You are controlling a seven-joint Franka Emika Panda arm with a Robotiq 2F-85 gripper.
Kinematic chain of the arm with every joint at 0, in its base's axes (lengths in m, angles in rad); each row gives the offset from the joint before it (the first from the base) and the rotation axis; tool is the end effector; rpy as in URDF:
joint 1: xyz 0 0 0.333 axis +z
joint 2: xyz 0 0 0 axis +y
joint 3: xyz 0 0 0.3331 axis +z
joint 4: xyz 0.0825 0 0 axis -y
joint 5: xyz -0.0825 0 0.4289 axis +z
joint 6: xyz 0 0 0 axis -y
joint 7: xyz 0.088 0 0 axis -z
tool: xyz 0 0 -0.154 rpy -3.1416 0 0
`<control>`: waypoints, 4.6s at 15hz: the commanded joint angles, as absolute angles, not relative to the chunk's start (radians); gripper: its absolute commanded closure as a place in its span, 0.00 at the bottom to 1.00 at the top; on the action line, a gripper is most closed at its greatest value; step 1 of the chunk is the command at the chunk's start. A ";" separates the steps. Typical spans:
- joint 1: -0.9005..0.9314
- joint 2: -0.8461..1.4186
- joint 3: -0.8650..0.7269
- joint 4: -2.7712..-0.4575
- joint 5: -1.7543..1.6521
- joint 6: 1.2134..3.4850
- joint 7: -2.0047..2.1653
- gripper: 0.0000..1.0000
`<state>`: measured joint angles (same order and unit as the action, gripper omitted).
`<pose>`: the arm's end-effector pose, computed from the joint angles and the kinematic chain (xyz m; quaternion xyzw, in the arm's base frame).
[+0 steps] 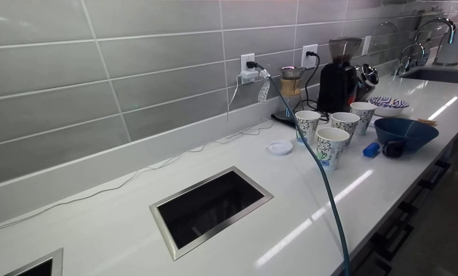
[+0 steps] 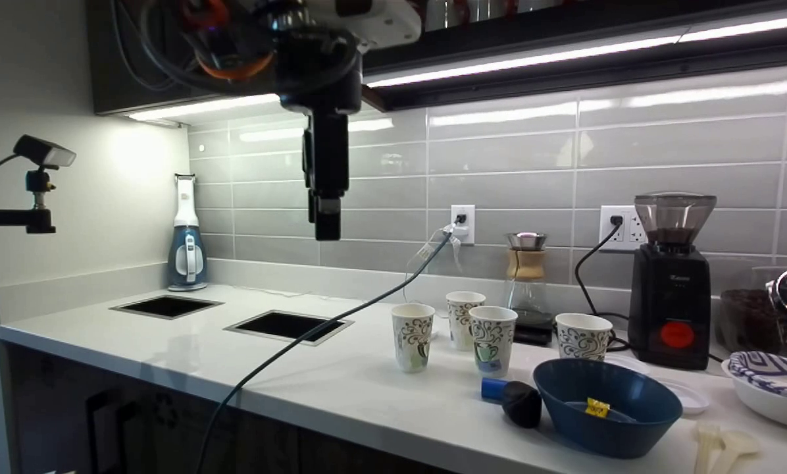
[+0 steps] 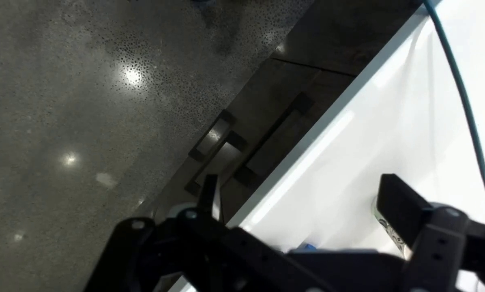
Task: Position the blue cylinder upright
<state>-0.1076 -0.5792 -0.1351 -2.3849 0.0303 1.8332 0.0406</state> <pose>0.4042 -0.0983 0.4840 -0.9895 0.1343 -0.0161 0.0503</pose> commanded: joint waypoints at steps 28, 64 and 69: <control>-0.069 0.126 -0.052 -2.039 0.153 2.205 0.678 0.00; 0.075 0.542 -0.133 -1.762 0.112 2.399 0.829 0.92; 0.073 0.434 -0.127 -1.824 0.119 2.328 0.826 0.92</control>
<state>0.0619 0.5216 -0.1193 -1.7685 0.1349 2.3808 0.7960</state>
